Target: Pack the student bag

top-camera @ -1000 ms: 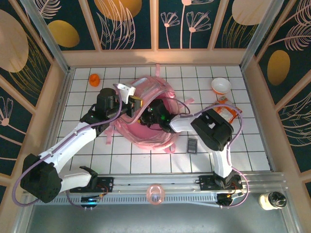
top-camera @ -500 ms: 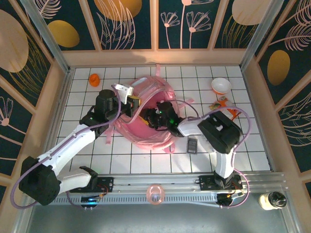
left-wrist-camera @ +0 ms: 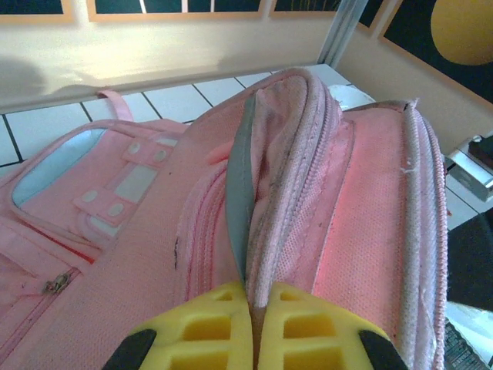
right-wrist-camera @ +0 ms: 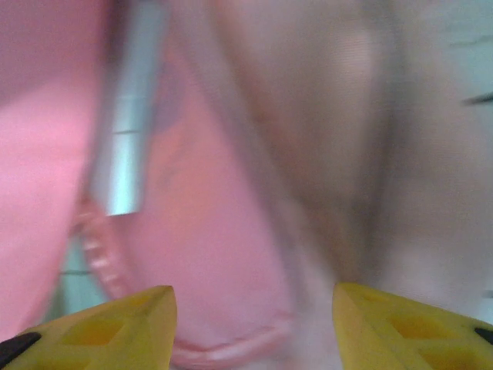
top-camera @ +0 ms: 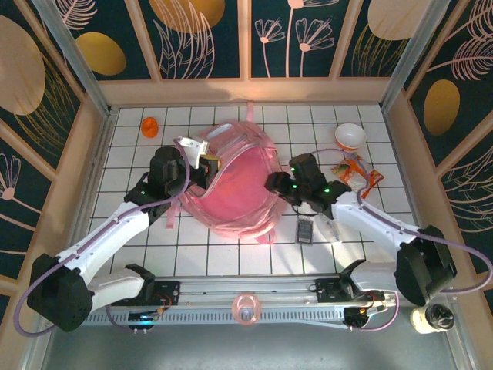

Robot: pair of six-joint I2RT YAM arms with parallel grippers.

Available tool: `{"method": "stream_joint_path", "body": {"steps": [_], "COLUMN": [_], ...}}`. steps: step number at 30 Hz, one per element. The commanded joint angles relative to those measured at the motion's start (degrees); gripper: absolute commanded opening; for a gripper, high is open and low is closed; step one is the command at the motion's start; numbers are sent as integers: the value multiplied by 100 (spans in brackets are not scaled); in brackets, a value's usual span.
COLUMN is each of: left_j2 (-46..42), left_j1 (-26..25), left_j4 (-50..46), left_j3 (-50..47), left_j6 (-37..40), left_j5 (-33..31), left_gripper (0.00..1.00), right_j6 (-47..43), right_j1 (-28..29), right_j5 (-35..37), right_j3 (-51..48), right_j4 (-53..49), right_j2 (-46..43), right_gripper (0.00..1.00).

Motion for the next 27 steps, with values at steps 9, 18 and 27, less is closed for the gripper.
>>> {"method": "stream_joint_path", "body": {"steps": [9, 18, 27], "left_j2": [-76, -210, -157], "left_j1": [19, 25, 19], "left_j4": [766, 699, 685], "left_j3": [140, 78, 78], "left_j6": [-61, -1, 44], "left_j5": [62, 37, 84], "left_gripper": [0, 0, 0], "right_j6": [-805, -1429, -1701], "right_j1": [-692, -2142, -2250], "right_j5": [1007, 1108, 1039], "right_j3": [-397, -491, -416], "right_j4": [-3301, -2864, -2609], "right_j2": [-162, 172, 816], "right_gripper": [63, 67, 72]}}
